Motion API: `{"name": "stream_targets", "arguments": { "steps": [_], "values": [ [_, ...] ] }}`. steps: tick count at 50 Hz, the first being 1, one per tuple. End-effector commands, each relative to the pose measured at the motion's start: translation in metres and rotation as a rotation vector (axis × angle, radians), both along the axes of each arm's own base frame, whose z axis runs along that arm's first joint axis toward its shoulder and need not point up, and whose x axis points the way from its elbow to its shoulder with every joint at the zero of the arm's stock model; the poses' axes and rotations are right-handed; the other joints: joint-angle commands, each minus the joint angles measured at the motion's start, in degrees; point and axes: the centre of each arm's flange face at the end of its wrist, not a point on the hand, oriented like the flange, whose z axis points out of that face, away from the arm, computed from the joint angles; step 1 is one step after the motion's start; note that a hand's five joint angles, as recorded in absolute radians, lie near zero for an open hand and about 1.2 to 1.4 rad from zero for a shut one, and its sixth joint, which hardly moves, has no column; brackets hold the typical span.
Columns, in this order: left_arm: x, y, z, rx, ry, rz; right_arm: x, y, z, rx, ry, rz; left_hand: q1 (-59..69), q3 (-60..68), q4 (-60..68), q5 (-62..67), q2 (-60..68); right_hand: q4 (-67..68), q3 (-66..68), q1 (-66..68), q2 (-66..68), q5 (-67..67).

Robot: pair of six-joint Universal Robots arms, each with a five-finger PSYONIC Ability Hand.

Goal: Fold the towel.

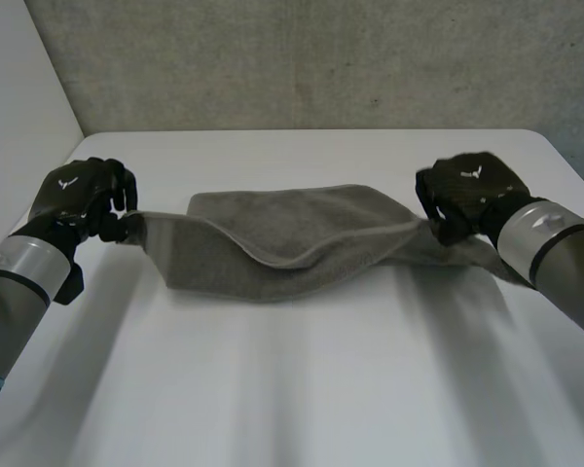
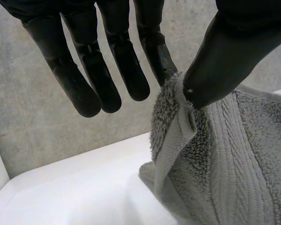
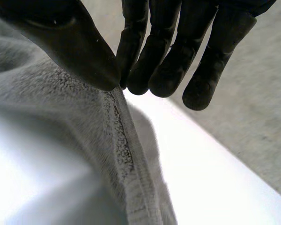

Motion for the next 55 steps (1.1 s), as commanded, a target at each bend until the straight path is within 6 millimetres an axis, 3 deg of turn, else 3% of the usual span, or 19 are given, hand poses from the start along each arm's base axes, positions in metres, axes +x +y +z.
{"name": "stream_targets", "arguments": {
  "steps": [1,2,5,7,12,16,17,18,19,21,23,29,40,55],
  "values": [
    [-0.005,0.004,-0.001,0.009,-0.002,-0.019,-0.005,0.005,-0.031,0.081,0.223,0.077,2.4,1.2,2.5,1.5,2.3,3.5,3.3,4.0,3.4,3.0],
    [-0.005,0.003,-0.004,0.018,-0.003,-0.021,-0.004,-0.001,-0.043,0.093,0.215,0.072,2.4,1.2,2.5,1.5,2.3,3.5,3.3,4.0,3.4,3.0],
    [-0.005,-0.001,-0.012,0.041,-0.012,-0.018,-0.002,-0.006,-0.055,0.099,0.202,0.065,2.4,1.2,2.5,1.5,2.3,3.5,3.3,4.0,3.4,3.0],
    [-0.005,-0.003,-0.018,0.057,-0.02,-0.017,-0.001,-0.015,-0.078,0.103,0.19,0.055,2.4,1.2,2.5,1.5,2.3,3.5,3.3,4.0,3.4,3.0],
    [-0.006,-0.005,-0.028,0.076,-0.05,-0.02,-0.001,-0.024,-0.099,0.088,0.2,0.018,2.4,1.2,2.5,1.5,2.3,3.5,3.3,4.0,3.4,3.0],
    [-0.005,-0.006,-0.029,0.076,-0.06,-0.016,-0.006,-0.028,-0.097,0.069,0.209,-0.031,2.4,1.2,2.5,1.5,2.3,3.5,3.3,4.0,3.4,3.0],
    [-0.005,-0.005,-0.029,0.076,-0.06,-0.016,-0.007,-0.028,-0.096,0.065,0.212,-0.046,2.4,1.2,2.5,1.5,2.3,-4.2,-4.5,-3.8,-4.3,-4.7],
    [-0.004,-0.005,-0.03,0.078,-0.061,-0.013,-0.009,-0.026,-0.093,0.063,0.213,-0.054,2.4,1.2,2.5,1.5,2.3,-23.9,-24.2,-23.5,-24.1,-24.5],
    [-0.004,-0.005,-0.03,0.078,-0.061,-0.013,-0.009,-0.026,-0.093,0.063,0.213,-0.054,2.4,1.2,2.5,1.5,2.3,-24.1,-24.4,-23.7,-24.3,-24.7],
    [-0.005,-0.005,-0.029,0.076,-0.061,-0.013,-0.011,-0.019,-0.09,0.06,0.213,-0.056,2.4,1.2,2.5,1.5,2.3,-40.7,-41.0,-40.3,-40.8,-41.3],
    [-0.005,-0.004,-0.029,0.078,-0.061,-0.013,-0.014,-0.012,-0.091,0.076,0.215,-0.062,2.4,1.2,2.5,1.5,2.3,-45.3,-45.6,-44.9,-45.4,-45.8],
    [-0.005,-0.004,-0.029,0.078,-0.061,-0.013,-0.025,-0.001,-0.096,0.167,0.137,-0.125,2.4,1.2,2.5,1.5,2.3,-47.2,-47.4,-46.8,-47.3,-47.7],
    [-0.005,-0.002,-0.029,0.078,-0.06,-0.018,-0.037,-0.006,-0.097,0.235,0.015,-0.207,2.4,1.2,2.5,1.5,2.3,-45.0,-45.2,-44.6,-45.1,-45.5],
    [-0.005,-0.001,-0.029,0.08,-0.059,-0.019,-0.029,-0.02,-0.12,0.247,-0.008,-0.206,2.4,1.2,2.5,1.5,2.3,-36.8,-37.0,-36.3,-36.9,-37.3]
  ]
}}
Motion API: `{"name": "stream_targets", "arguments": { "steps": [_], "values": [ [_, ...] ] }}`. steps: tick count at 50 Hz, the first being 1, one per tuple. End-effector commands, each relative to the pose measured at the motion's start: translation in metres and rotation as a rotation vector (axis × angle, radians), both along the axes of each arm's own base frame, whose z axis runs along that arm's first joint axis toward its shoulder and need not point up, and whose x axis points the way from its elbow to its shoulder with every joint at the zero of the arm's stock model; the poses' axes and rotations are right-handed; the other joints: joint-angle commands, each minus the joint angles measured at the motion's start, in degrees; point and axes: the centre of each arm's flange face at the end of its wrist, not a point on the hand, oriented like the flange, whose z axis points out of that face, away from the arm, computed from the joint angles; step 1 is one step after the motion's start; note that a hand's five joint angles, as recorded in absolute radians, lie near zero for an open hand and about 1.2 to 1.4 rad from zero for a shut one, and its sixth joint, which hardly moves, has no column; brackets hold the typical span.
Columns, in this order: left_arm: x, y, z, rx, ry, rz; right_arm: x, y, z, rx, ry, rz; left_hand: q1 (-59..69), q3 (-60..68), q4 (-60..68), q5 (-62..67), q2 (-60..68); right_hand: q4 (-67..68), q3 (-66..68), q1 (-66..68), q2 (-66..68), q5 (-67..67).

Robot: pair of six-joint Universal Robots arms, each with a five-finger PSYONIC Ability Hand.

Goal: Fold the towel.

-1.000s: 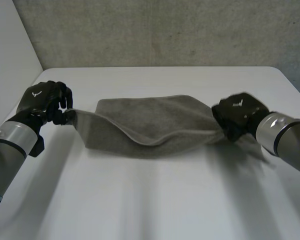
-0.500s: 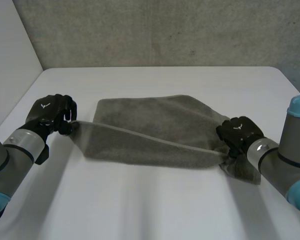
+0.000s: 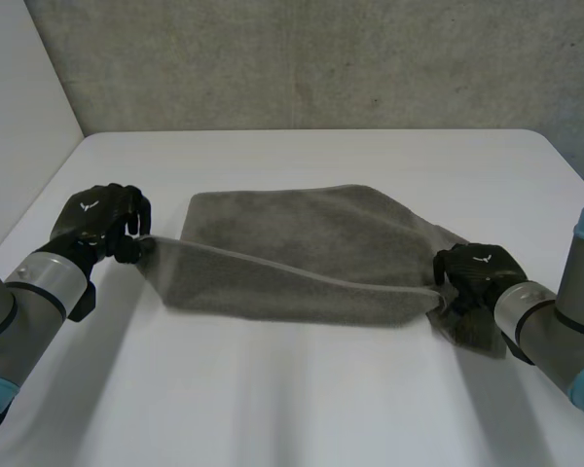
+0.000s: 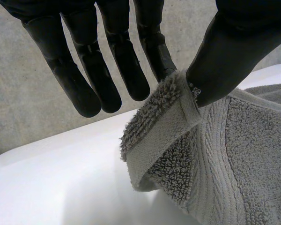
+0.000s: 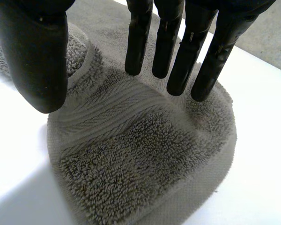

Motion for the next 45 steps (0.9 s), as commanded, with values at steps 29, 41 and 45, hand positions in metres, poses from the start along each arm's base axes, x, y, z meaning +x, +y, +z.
{"name": "stream_targets", "arguments": {
  "steps": [29,41,45],
  "values": [
    [0.0,0.001,0.0,0.0,0.0,0.003,0.004,-0.007,-0.018,0.065,-0.087,-0.043,2.3,1.2,2.5,1.5,2.3,18.7,18.7,18.8,18.9,18.3],
    [0.001,0.002,0.023,-0.068,0.009,0.004,0.004,-0.024,0.075,-0.222,-0.096,-0.011,2.3,1.2,2.5,1.5,2.3,43.7,43.7,43.8,43.9,43.3],
    [0.002,0.008,0.04,-0.109,0.015,0.003,0.005,-0.009,0.124,-0.34,-0.014,0.076,2.3,1.2,2.5,1.5,2.3,43.7,43.7,43.8,43.9,43.3]
  ]
}}
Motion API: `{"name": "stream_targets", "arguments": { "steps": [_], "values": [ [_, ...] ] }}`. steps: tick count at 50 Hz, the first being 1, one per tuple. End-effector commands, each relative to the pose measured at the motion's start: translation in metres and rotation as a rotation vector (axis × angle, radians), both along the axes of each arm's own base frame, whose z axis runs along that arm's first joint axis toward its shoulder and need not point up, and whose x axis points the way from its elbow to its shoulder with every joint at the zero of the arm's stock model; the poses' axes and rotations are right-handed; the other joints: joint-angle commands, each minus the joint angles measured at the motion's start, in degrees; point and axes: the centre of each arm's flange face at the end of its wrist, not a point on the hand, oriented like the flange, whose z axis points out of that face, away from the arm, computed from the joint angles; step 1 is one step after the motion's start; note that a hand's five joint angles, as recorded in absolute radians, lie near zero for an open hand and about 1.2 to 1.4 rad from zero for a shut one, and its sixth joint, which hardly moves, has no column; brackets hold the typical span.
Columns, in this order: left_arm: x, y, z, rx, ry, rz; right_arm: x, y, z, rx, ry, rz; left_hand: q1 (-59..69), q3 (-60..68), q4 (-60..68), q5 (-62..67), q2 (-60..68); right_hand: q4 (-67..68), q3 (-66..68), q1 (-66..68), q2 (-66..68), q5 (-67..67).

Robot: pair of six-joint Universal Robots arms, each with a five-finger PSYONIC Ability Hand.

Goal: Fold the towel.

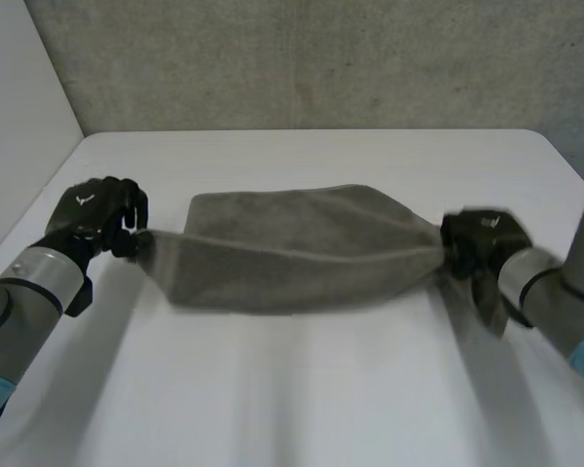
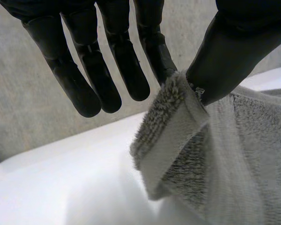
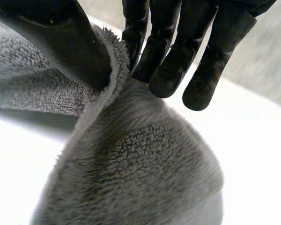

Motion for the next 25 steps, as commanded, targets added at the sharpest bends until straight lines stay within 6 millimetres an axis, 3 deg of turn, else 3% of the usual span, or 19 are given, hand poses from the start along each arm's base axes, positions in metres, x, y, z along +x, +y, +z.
{"name": "stream_targets", "arguments": {
  "steps": [1,10,19,25],
  "values": [
    [0.001,0.011,0.035,-0.085,0.012,-0.005,0.002,0.022,0.098,-0.247,0.166,0.139,2.3,1.2,2.5,1.5,2.3,3.7,3.6,5.5,5.7,4.0],
    [0.003,0.032,0.048,-0.077,0.01,-0.008,-0.001,0.062,0.092,-0.087,0.572,0.386,2.3,1.2,2.5,1.5,2.3,3.7,3.6,5.5,5.7,4.0],
    [0.004,0.038,0.048,-0.074,0.009,-0.01,0.003,0.062,0.093,-0.123,0.626,0.402,2.3,1.2,2.5,1.5,2.3,3.7,3.6,5.5,5.7,4.0],
    [0.002,0.025,0.057,-0.124,0.016,-0.008,0.016,0.039,0.108,-0.327,0.616,0.366,2.3,1.2,2.5,1.5,2.3,3.7,3.6,5.5,5.7,4.0]
  ]
}}
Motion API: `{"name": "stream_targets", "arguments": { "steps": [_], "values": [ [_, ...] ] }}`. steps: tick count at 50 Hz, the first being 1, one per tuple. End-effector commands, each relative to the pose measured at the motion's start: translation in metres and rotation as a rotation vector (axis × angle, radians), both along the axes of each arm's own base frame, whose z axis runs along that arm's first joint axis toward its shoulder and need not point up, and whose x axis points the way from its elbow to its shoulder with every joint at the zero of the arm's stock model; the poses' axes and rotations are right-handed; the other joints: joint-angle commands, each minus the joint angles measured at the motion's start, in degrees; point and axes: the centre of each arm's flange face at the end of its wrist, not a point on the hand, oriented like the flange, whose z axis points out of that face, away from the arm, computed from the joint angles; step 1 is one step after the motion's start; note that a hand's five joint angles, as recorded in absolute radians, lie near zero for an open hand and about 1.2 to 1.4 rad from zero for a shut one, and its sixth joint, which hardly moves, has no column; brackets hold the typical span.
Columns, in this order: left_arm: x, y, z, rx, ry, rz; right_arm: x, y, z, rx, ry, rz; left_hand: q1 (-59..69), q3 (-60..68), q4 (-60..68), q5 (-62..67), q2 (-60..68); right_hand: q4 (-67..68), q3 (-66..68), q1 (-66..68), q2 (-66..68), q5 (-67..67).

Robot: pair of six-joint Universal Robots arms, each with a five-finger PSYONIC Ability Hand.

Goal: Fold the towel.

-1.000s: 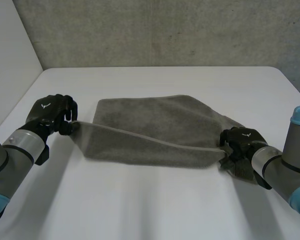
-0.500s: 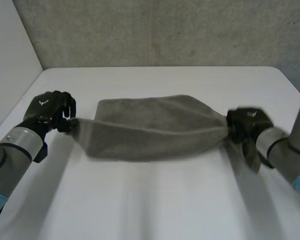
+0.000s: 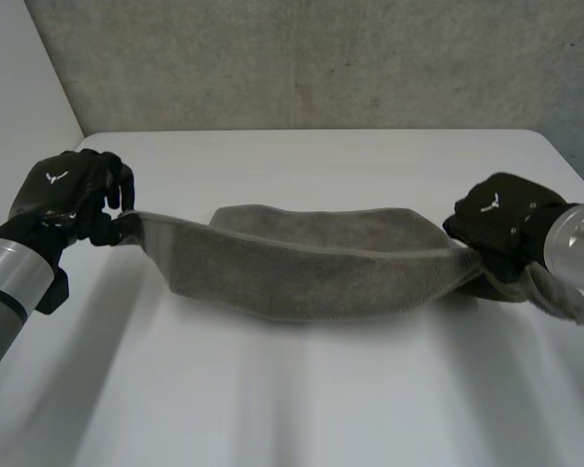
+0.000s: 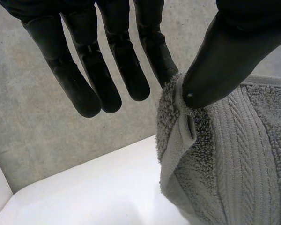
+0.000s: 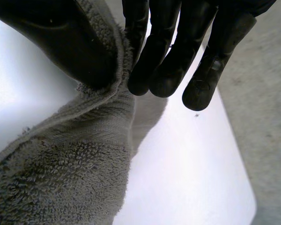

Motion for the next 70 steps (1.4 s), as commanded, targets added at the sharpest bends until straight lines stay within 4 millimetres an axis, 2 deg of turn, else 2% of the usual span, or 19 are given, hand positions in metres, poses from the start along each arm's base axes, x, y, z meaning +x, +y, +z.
{"name": "stream_targets", "arguments": {
  "steps": [1,7,9,10,12,14,18,21,26,28,31,36,40,41,42,44,49,58,70],
  "values": [
    [-0.003,-0.024,0.012,-0.078,0.011,0.005,0.018,-0.035,0.016,-0.252,-0.074,0.035,2.3,1.2,2.4,1.5,2.3,3.7,3.3,5.5,3.5,4.0],
    [-0.019,-0.068,0.034,-0.197,0.044,-0.001,0.042,-0.076,0.055,-0.61,-0.167,0.053,2.3,1.2,2.4,1.5,2.3,3.7,3.3,5.5,3.5,4.0],
    [-0.032,-0.081,0.092,-0.376,0.104,0.017,0.063,-0.078,0.103,-0.911,-0.311,0.085,2.3,1.2,2.4,1.5,2.3,3.7,3.3,5.5,3.5,4.0],
    [-0.032,-0.081,0.092,-0.377,0.104,0.017,0.063,-0.078,0.104,-0.912,-0.311,0.086,2.3,1.2,2.4,1.5,2.3,3.7,3.3,5.5,3.5,4.0],
    [-0.042,-0.081,0.153,-0.556,0.187,0.017,0.066,-0.051,0.173,-1.24,-0.507,0.117,2.3,1.2,2.4,1.5,2.3,3.7,3.3,5.5,3.5,4.0],
    [-0.045,-0.078,0.181,-0.641,0.244,-0.001,0.061,-0.033,0.204,-1.347,-0.594,0.135,2.3,1.2,2.4,1.5,2.3,3.7,3.3,5.5,3.5,4.0],
    [-0.041,-0.073,0.223,-0.768,0.368,-0.037,0.057,-0.031,0.216,-1.333,-0.641,0.162,2.3,1.2,2.4,1.5,2.3,3.7,3.3,5.5,3.5,4.0],
    [-0.033,-0.072,0.244,-0.83,0.45,-0.055,0.065,-0.049,0.197,-1.176,-0.611,0.191,2.3,1.2,2.4,1.5,2.3,3.7,3.3,5.5,3.5,4.0],
    [-0.02,-0.09,0.218,-0.763,0.434,-0.016,0.081,-0.065,0.15,-0.911,-0.488,0.259,2.3,1.2,2.4,1.5,2.3,3.7,3.3,5.5,3.5,4.0],
    [-0.013,-0.101,0.176,-0.651,0.394,0.013,0.084,-0.075,0.115,-0.771,-0.381,0.258,2.3,1.2,2.4,1.5,2.3,3.7,3.3,5.5,3.5,4.0],
    [-0.008,-0.105,0.152,-0.587,0.372,0.035,0.083,-0.082,0.072,-0.617,-0.265,0.226,2.3,1.2,2.4,1.5,2.3,3.7,3.3,5.5,3.5,4.0],
    [-0.005,-0.098,0.059,-0.327,0.289,0.026,0.079,-0.07,0.029,-0.429,-0.165,0.182,2.3,1.2,2.4,1.5,2.3,3.7,3.3,5.5,3.5,4.0],
    [-0.011,-0.088,0.015,-0.214,0.242,-0.009,0.075,-0.066,0.014,-0.386,-0.142,0.156,2.3,1.2,2.4,1.5,2.3,3.7,3.3,5.5,3.5,4.0],
    [-0.014,-0.082,-0.003,-0.169,0.219,-0.033,0.074,-0.064,0.009,-0.372,-0.136,0.153,-10.5,-11.6,-10.4,-11.3,-10.5,3.7,3.3,5.5,3.5,4.0],
    [-0.014,-0.082,-0.004,-0.168,0.219,-0.033,0.074,-0.064,0.009,-0.372,-0.136,0.153,-10.6,-11.8,-10.5,-11.4,-10.6,3.7,3.3,5.5,3.5,4.0],
    [-0.033,-0.066,-0.032,-0.09,0.19,-0.106,0.078,-0.053,0.009,-0.375,-0.129,0.149,-40.1,-41.3,-40.0,-40.9,-40.1,3.7,3.3,5.5,3.5,4.0],
    [-0.064,-0.039,-0.062,0.003,0.17,-0.203,0.088,-0.038,0.01,-0.378,-0.11,0.109,-46.0,-47.1,-45.8,-46.7,-45.9,3.7,3.3,5.5,3.5,4.0],
    [-0.083,-0.022,-0.073,0.042,0.17,-0.263,0.091,-0.027,0.008,-0.36,-0.124,0.04,-46.1,-47.3,-46.0,-46.9,-46.1,3.7,3.3,5.5,3.5,4.0],
    [-0.107,-0.006,-0.074,0.072,0.202,-0.33,0.12,0.018,0.128,-0.483,-0.637,0.069,-43.9,-45.1,-43.8,-44.7,-43.9,3.7,3.3,5.5,3.5,4.0]
  ]
}}
